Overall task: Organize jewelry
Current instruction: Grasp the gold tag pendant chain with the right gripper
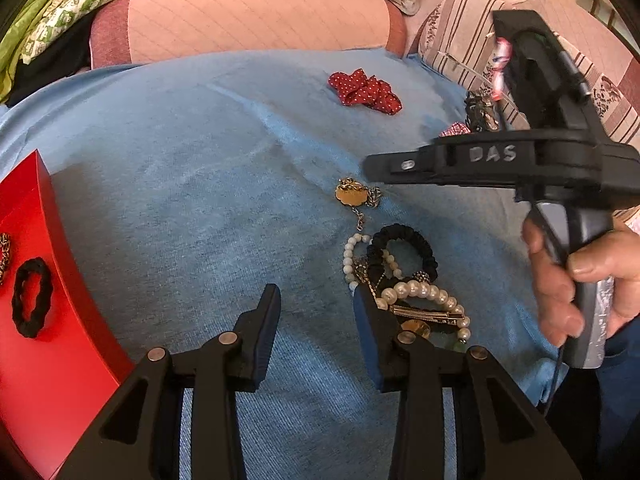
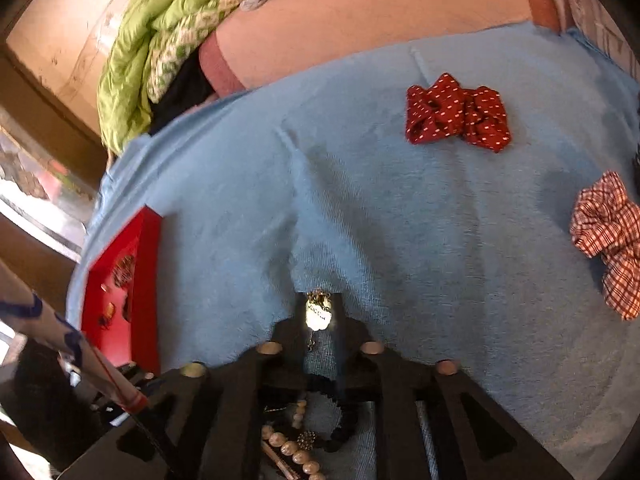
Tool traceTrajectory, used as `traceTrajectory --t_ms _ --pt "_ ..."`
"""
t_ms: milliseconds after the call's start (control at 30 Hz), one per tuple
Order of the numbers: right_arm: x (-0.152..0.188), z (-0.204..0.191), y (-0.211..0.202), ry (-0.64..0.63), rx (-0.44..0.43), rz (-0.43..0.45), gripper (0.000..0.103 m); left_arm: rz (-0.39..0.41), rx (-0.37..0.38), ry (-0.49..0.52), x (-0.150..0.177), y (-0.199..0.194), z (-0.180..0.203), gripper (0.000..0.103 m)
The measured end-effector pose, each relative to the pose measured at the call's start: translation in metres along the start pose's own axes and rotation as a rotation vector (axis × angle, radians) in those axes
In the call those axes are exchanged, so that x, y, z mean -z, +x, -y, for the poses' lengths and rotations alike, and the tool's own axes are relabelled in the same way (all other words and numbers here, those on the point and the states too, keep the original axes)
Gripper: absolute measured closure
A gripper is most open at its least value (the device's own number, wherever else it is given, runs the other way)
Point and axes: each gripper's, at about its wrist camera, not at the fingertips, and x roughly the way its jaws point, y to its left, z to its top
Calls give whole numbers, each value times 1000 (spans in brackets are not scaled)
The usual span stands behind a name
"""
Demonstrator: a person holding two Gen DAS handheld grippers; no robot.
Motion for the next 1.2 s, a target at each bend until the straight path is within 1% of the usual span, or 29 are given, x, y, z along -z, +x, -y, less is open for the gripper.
traceTrajectory --t_ms 33,133,167,300,333,467,533,667,733,800,867,933,967,1033,1067,1200 --pt "0 -2 2 -15 8 -4 74 -2 -1 6 1 0 1 65" --pt "1 -11 17 -89 52 -21 74 -4 -10 13 2 0 1 65" --pt "3 -17 27 -129 88 -47 74 -4 -13 11 3 0 0 65" --pt "10 -36 36 -274 213 -33 74 -4 -20 10 4 -2 -4 65" --pt "10 -38 38 -294 224 -39 74 -4 -20 12 4 -2 -4 65" --pt "7 -36 36 -284 211 -47 77 -6 -7 14 5 -2 -3 65" --pt "6 -29 30 -225 175 -34 77 -6 18 16 4 -3 -1 65" --pt "0 -21 7 -142 118 36 77 -22 107 42 7 -4 9 65" --pt "-4 -16 -7 -119 100 75 77 -51 149 58 11 0 15 65" --pt "-6 -13 -13 -102 85 87 77 -62 153 80 13 2 19 65" --pt "-5 -11 -14 -92 81 86 77 -61 141 101 15 4 23 65" --pt "-5 -9 -15 -83 75 83 77 -54 130 101 15 6 25 67" --pt "-6 -8 -16 -76 62 80 77 -51 122 102 15 8 25 71" --pt "-6 -9 -15 -73 55 80 77 -45 118 107 13 10 25 84" --pt "-6 -10 -15 -77 55 81 77 -43 124 108 13 10 27 94" --pt "-5 -13 -14 -76 51 83 77 -27 99 130 13 10 35 94"
